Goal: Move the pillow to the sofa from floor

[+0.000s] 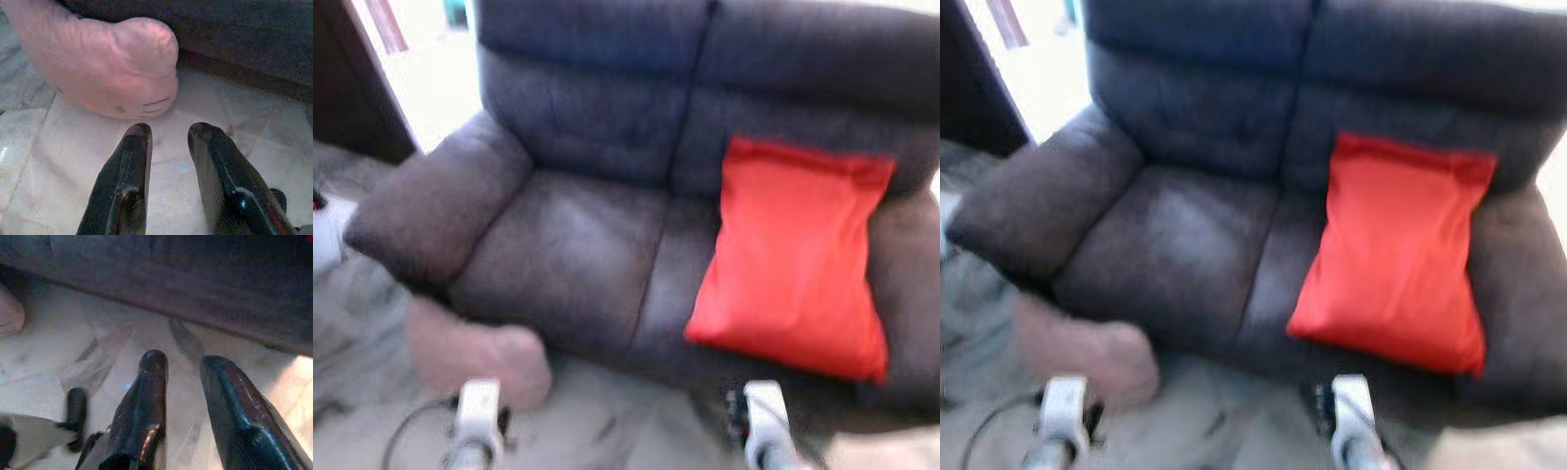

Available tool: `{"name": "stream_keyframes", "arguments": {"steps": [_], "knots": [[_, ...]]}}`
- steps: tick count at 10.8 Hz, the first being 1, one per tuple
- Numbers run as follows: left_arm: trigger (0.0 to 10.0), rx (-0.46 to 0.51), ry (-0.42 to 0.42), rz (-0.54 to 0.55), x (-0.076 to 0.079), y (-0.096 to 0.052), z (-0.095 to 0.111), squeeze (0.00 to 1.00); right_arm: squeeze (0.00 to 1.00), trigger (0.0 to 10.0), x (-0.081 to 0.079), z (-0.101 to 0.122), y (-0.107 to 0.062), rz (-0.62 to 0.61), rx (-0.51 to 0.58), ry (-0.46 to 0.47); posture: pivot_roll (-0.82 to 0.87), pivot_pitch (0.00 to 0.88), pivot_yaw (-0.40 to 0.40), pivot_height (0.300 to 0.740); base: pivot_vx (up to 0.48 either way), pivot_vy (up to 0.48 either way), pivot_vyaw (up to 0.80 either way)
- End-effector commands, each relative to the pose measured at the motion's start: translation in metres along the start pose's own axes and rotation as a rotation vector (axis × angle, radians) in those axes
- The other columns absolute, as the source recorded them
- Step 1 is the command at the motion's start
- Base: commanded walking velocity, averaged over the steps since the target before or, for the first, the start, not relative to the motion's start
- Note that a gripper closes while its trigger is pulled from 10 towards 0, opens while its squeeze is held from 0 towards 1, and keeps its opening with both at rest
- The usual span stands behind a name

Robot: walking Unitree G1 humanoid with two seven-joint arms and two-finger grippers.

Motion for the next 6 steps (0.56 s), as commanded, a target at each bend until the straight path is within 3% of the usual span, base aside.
{"name": "stream_keyframes", "arguments": {"steps": [1,6], "knots": [[10.0,-0.009,-0.001,0.014,-0.0047,-0.0006,-0.0014,0.0,0.0,10.0,-0.0016,-0.0015,-0.0003,0.001,-0.004,0.01,0.11,0.147,-0.036,0.74,0.0,0.337,0.0],[10.0,-0.01,0.001,0.01,-0.0039,-0.0005,-0.0014,0.0,0.0,10.0,-0.0018,-0.0022,-0.0005,0.001,-0.005,0.011,0.11,0.149,-0.036,0.74,0.0,0.335,0.0]]}}
Point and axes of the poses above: a point about 5 cm out from each wrist's last joint towards the gripper, its own y axis pointing out of the wrist towards the gripper, its own z axis along the axis of the wrist's last joint, x = y × z, the point moved 6 cm from there along y, pointing out of the wrist towards the gripper, and after that the axes turned 14 degrees about -y, right-handed, at the moved point
